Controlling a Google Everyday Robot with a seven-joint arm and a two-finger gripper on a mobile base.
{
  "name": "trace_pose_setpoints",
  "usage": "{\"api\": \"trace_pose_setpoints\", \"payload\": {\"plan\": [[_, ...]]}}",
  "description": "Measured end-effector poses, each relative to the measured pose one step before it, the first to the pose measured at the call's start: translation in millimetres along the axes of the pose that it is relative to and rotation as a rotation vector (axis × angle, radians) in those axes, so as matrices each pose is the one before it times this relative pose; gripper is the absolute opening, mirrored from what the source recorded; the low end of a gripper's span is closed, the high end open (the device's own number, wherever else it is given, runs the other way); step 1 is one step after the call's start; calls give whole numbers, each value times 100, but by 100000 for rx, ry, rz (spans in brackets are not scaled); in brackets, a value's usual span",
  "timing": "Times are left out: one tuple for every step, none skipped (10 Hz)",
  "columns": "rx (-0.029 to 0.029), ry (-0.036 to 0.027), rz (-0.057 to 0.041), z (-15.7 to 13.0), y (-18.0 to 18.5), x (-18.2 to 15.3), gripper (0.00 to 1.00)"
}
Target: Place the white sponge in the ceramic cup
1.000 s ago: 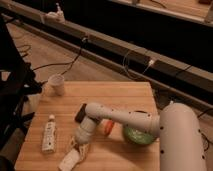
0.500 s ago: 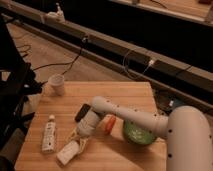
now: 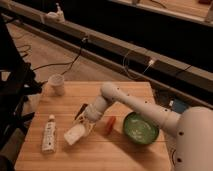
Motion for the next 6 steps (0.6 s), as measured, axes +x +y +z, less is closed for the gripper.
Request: {"api": "trace_pose_setpoints", "payload": {"plan": [[783, 2814, -828, -1344, -899, -26, 0], [-253, 372, 9, -40, -121, -6, 0], [84, 8, 23, -48, -46, -41, 0], [21, 15, 245, -13, 72, 67, 0], [-25, 9, -13, 5, 5, -3, 0], [-43, 22, 84, 33, -21, 16, 0]]}}
